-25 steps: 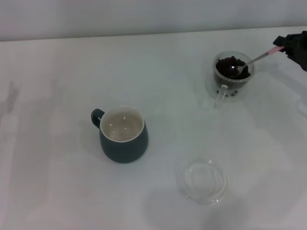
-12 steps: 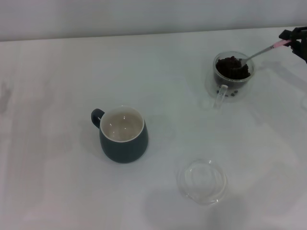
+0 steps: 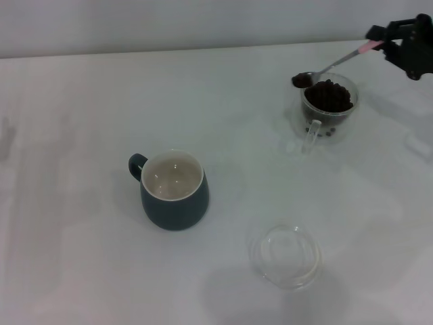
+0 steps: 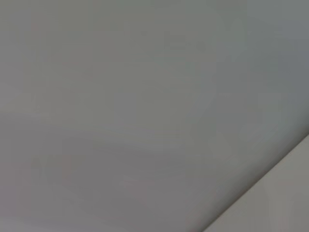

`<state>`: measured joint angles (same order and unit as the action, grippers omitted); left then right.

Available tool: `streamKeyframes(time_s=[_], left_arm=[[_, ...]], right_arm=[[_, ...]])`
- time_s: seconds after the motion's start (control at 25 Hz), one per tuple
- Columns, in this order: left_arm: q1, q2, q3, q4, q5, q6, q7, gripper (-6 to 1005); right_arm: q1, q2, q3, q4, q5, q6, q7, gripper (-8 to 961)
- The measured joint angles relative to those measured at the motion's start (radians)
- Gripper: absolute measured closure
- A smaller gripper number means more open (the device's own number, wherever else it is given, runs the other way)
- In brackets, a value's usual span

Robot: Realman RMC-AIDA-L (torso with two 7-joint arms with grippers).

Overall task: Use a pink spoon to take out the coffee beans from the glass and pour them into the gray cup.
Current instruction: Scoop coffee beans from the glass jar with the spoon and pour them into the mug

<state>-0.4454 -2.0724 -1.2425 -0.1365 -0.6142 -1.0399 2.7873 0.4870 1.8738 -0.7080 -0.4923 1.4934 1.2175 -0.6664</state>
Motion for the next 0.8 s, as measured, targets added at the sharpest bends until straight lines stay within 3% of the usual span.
streamKeyframes(time_s=[0.28, 0.8], left_arm=[[0.005, 0.000, 0.005, 0.000, 0.005, -0.001, 0.000, 111], [0.009, -0.004, 0.009, -0.001, 0.008, -0.006, 0.000, 112]], right_arm=[[0.041, 0.024, -0.072, -0.001, -0.001, 0.057, 0.014, 798], [0.156, 0.107, -0.229, -0.011, -0.001, 0.083, 0.016, 798]])
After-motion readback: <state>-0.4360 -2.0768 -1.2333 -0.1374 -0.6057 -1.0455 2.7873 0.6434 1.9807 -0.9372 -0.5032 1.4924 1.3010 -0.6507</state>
